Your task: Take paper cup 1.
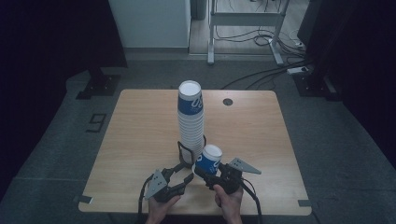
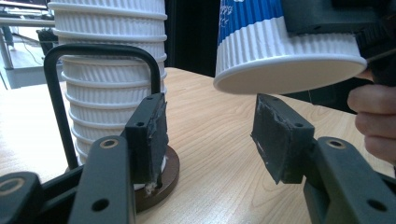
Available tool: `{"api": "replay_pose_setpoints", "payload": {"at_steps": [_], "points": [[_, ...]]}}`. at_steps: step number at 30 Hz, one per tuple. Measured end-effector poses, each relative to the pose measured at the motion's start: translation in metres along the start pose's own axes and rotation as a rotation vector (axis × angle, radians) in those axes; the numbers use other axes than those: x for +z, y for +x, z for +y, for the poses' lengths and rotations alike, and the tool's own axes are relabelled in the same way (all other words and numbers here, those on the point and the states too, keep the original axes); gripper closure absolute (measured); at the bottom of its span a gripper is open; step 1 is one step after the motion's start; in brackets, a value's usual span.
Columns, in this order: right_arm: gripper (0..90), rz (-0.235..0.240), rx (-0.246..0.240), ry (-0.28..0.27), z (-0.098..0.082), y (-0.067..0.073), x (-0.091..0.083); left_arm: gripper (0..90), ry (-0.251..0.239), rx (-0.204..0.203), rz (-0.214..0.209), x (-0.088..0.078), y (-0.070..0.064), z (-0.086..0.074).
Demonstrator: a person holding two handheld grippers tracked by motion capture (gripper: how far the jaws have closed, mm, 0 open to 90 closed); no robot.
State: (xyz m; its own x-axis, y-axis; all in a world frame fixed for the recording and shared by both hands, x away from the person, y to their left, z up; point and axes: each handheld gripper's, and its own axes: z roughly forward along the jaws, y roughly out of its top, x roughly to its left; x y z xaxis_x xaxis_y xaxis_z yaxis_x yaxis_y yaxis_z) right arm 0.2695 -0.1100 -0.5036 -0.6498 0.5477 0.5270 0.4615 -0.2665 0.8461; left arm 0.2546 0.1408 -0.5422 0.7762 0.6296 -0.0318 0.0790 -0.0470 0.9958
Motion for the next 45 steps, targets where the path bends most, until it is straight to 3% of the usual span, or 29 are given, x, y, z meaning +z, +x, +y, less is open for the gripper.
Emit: {"api": "replay_pose_setpoints", "payload": {"at_steps": [4, 18, 35, 39, 45], "points": [[22.9, 0.003, 0.025, -0.004, -0.005, -0.001, 0.000, 48.5, -0.004, 0.008, -0.008, 0.003, -0.003, -0.002], [22.5, 0.080, 0.233, -0.042, -0.023, -0.011, 0.004, 59.8, -0.031, 0.010, -0.002, 0.010, -0.009, -0.004], [22.5, 0.126, 0.286, 0.007, -0.029, -0.004, 0.011, 70.0, -0.075, 0.016, 0.054, 0.024, -0.012, 0.002], [22.3, 0.119, 0.300, 0.032, -0.030, -0.003, 0.015, 70.9, -0.063, -0.005, 0.072, 0.028, -0.013, 0.004], [18.7, 0.135, 0.342, 0.029, -0.028, -0.006, 0.015, 80.6, -0.054, 0.016, 0.081, 0.027, -0.014, 0.006]]}}
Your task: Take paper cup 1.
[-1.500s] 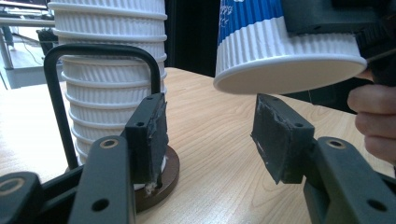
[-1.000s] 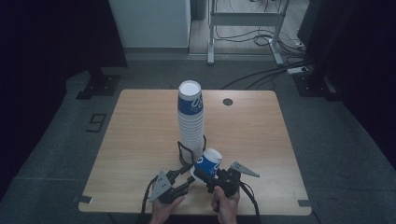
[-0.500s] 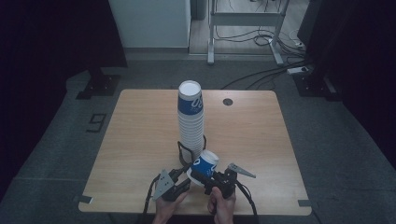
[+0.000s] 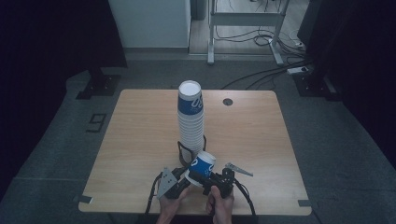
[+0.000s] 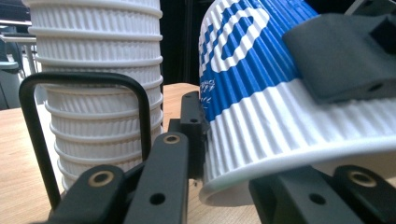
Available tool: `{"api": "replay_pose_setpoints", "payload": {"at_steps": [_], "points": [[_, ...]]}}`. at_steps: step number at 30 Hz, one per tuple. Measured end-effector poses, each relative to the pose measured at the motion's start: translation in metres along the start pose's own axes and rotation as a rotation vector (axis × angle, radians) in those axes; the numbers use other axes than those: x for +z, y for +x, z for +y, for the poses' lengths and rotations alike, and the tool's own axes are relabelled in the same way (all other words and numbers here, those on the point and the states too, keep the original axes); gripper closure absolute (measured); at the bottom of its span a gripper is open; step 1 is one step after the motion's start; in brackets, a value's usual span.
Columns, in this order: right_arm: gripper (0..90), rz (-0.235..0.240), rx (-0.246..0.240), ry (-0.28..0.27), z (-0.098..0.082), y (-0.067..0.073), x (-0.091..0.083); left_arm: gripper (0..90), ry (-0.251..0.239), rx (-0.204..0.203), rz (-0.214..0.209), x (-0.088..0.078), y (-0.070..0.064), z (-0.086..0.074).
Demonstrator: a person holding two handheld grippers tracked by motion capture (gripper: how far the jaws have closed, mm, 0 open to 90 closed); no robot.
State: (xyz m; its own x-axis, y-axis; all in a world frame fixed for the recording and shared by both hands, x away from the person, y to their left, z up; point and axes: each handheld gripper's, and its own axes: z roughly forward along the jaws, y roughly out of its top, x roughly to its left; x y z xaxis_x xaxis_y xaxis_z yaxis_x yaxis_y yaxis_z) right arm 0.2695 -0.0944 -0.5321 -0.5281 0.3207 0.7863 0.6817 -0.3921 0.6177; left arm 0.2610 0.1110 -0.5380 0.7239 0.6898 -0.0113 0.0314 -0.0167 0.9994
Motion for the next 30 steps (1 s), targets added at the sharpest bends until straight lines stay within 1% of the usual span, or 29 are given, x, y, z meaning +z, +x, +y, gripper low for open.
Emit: {"api": "replay_pose_setpoints", "payload": {"at_steps": [2, 3, 4, 5, 6, 8, 10, 14, 18, 20, 21, 23, 24, 26, 28, 30], "points": [[17.5, 0.009, -0.008, 0.002, 0.000, 0.000, 0.000, 81.5, 0.011, 0.003, -0.012, -0.001, 0.001, 0.002], [15.5, 0.009, -0.018, -0.002, 0.000, 0.001, 0.000, 82.5, 0.024, 0.001, -0.016, -0.001, 0.002, 0.002], [13.6, -0.004, -0.026, -0.001, 0.000, 0.001, 0.000, 83.1, 0.031, 0.000, -0.020, -0.001, 0.002, 0.002], [13.6, -0.010, -0.029, -0.003, 0.001, 0.001, 0.000, 83.4, 0.037, -0.004, -0.028, -0.002, 0.002, 0.002], [13.7, -0.003, -0.033, -0.005, 0.002, 0.000, 0.000, 83.6, 0.043, -0.008, -0.034, -0.002, 0.003, 0.002], [12.6, -0.017, -0.045, -0.009, 0.003, 0.000, -0.001, 83.8, 0.058, -0.015, -0.045, -0.003, 0.003, 0.001], [12.5, -0.017, -0.050, -0.011, 0.005, 0.000, -0.001, 83.9, 0.068, -0.024, -0.068, -0.004, 0.003, 0.001], [12.4, -0.027, -0.071, -0.026, 0.010, -0.001, -0.002, 84.1, 0.091, -0.030, -0.087, -0.006, 0.004, 0.002], [12.5, -0.046, -0.110, -0.038, 0.016, -0.001, -0.003, 84.0, 0.119, -0.040, -0.118, -0.008, 0.006, 0.002], [12.6, -0.049, -0.136, -0.047, 0.019, -0.001, -0.005, 84.0, 0.134, -0.032, -0.130, -0.010, 0.007, 0.002], [12.6, -0.054, -0.151, -0.057, 0.021, -0.001, -0.006, 84.0, 0.143, -0.024, -0.123, -0.011, 0.007, 0.002], [12.5, -0.058, -0.174, -0.071, 0.025, 0.000, -0.008, 84.1, 0.152, -0.034, -0.135, -0.012, 0.009, 0.002], [12.5, -0.060, -0.184, -0.079, 0.026, 0.000, -0.009, 84.1, 0.157, -0.036, -0.132, -0.013, 0.010, 0.002], [12.5, -0.071, -0.205, -0.094, 0.030, 0.001, -0.013, 84.1, 0.175, -0.025, -0.131, -0.013, 0.012, 0.003], [12.5, -0.078, -0.220, -0.099, 0.032, 0.001, -0.015, 84.1, 0.193, -0.017, -0.146, -0.014, 0.014, 0.004], [12.3, -0.088, -0.249, -0.108, 0.033, 0.001, -0.019, 84.1, 0.199, -0.020, -0.161, -0.016, 0.016, 0.004]]}}
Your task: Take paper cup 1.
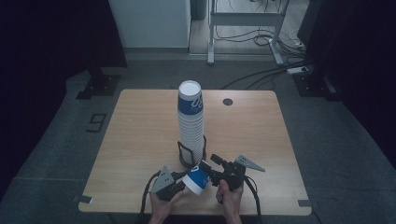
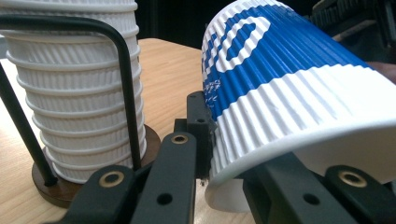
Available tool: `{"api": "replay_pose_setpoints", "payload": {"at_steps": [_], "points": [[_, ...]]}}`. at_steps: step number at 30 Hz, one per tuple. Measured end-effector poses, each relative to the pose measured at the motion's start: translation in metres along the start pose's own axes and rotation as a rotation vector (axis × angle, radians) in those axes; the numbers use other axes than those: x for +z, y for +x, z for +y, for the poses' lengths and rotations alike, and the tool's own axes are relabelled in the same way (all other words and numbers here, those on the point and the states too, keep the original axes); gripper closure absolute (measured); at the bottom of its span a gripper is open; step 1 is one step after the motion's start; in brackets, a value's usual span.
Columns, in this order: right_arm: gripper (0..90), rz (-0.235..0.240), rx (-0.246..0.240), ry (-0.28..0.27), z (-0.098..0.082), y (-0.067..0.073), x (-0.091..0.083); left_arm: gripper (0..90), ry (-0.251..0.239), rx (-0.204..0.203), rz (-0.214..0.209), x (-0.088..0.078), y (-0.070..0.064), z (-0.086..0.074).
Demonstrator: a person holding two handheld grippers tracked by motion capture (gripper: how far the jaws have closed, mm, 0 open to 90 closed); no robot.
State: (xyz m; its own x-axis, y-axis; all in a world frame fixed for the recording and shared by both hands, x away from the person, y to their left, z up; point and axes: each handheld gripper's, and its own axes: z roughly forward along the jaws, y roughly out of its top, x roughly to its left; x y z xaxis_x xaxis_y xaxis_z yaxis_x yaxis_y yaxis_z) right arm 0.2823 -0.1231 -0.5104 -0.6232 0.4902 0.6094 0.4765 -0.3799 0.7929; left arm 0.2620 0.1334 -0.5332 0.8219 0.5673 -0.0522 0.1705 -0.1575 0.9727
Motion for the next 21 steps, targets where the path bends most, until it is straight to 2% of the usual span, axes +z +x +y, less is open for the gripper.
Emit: {"api": "replay_pose_setpoints", "payload": {"at_steps": [2, 4, 5, 8, 12, 15, 18, 21], "points": [[12.2, -0.006, -0.032, -0.009, 0.000, 0.001, -0.003, 84.1, 0.012, -0.002, 0.003, -0.002, 0.002, 0.001], [12.1, -0.018, -0.072, -0.011, 0.000, 0.002, -0.007, 84.2, 0.018, -0.017, -0.019, -0.004, 0.005, 0.001], [12.1, -0.020, -0.093, -0.011, 0.000, 0.003, -0.009, 84.2, 0.028, -0.017, -0.015, -0.005, 0.006, 0.002], [12.1, -0.011, -0.144, -0.007, -0.001, 0.003, -0.015, 84.4, 0.058, -0.012, -0.017, -0.007, 0.009, 0.003], [12.2, -0.010, -0.206, -0.004, -0.003, 0.003, -0.024, 84.4, 0.091, -0.002, 0.006, -0.011, 0.012, 0.005], [12.7, -0.047, -0.246, 0.007, -0.004, 0.004, -0.027, 84.4, 0.105, -0.004, 0.028, -0.014, 0.015, 0.007], [12.6, -0.090, -0.315, 0.013, -0.007, 0.005, -0.029, 84.3, 0.107, -0.036, 0.026, -0.017, 0.020, 0.010], [12.6, -0.087, -0.372, 0.009, -0.009, 0.006, -0.030, 84.4, 0.143, -0.046, 0.018, -0.019, 0.024, 0.014]]}}
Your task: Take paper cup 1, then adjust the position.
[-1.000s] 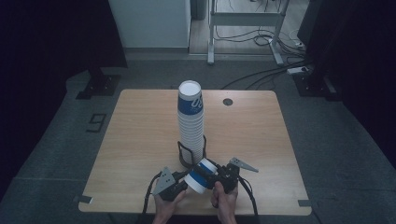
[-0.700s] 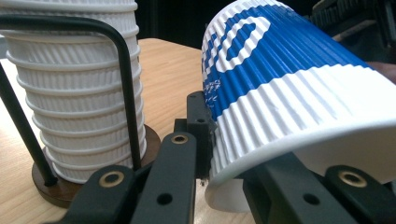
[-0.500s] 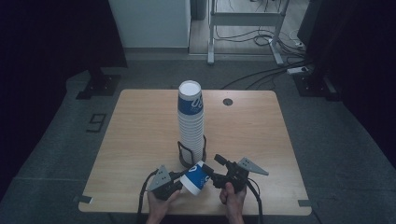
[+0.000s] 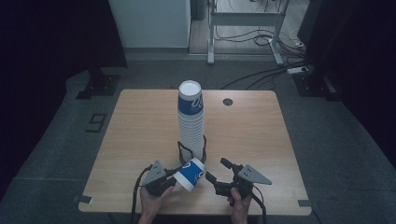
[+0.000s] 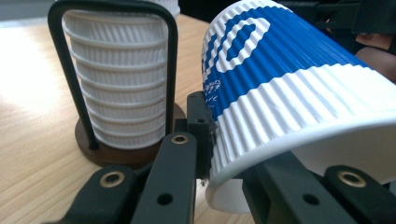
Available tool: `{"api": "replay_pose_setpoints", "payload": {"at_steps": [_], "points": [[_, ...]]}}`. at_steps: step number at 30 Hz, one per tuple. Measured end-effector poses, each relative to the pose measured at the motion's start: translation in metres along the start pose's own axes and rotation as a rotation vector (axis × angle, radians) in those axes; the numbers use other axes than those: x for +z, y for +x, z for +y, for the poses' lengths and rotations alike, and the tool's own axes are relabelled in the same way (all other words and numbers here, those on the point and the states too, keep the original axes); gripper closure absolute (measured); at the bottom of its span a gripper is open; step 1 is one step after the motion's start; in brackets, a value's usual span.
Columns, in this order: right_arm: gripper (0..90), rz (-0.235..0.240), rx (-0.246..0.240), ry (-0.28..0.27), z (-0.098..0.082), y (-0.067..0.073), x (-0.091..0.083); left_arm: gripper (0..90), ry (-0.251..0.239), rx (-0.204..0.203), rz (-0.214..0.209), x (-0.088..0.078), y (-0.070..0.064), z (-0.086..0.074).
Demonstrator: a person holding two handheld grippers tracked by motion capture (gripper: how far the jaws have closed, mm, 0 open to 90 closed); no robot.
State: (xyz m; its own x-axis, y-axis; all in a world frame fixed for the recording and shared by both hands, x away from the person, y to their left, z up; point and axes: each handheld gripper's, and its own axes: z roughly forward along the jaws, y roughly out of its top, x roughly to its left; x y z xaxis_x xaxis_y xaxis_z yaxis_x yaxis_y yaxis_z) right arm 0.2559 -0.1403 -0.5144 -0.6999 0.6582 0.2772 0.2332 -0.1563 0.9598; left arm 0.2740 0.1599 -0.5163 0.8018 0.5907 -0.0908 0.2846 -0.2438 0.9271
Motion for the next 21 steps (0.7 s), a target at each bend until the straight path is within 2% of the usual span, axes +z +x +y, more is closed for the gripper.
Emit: {"api": "replay_pose_setpoints", "payload": {"at_steps": [1, 3, 5, 7, 9, 10, 13, 18, 21], "points": [[12.6, -0.006, -0.024, 0.023, -0.001, 0.001, 0.000, 84.5, 0.008, -0.003, -0.008, 0.000, 0.001, 0.001], [12.6, -0.002, -0.068, 0.023, -0.004, 0.003, 0.000, 84.5, 0.038, -0.001, -0.007, -0.001, 0.003, 0.003], [12.4, 0.006, -0.107, 0.050, -0.008, 0.005, 0.001, 84.5, 0.052, 0.000, -0.006, -0.002, 0.004, 0.005], [12.3, -0.008, -0.142, 0.064, -0.011, 0.007, 0.002, 84.5, 0.069, -0.002, -0.009, -0.003, 0.005, 0.007], [10.7, -0.055, -0.208, 0.065, -0.015, 0.009, 0.003, 84.5, 0.088, -0.003, -0.006, -0.003, 0.006, 0.008], [10.3, -0.060, -0.228, 0.067, -0.017, 0.009, 0.003, 84.5, 0.099, -0.002, -0.004, -0.003, 0.007, 0.009], [10.6, -0.056, -0.249, 0.082, -0.019, 0.010, 0.003, 84.5, 0.116, 0.001, -0.007, -0.002, 0.008, 0.010], [12.4, -0.050, -0.319, 0.124, -0.024, 0.014, 0.006, 84.6, 0.157, 0.005, -0.012, 0.000, 0.007, 0.014], [13.7, -0.026, -0.367, 0.149, -0.026, 0.017, 0.007, 84.7, 0.182, 0.009, -0.016, 0.001, 0.007, 0.016]]}}
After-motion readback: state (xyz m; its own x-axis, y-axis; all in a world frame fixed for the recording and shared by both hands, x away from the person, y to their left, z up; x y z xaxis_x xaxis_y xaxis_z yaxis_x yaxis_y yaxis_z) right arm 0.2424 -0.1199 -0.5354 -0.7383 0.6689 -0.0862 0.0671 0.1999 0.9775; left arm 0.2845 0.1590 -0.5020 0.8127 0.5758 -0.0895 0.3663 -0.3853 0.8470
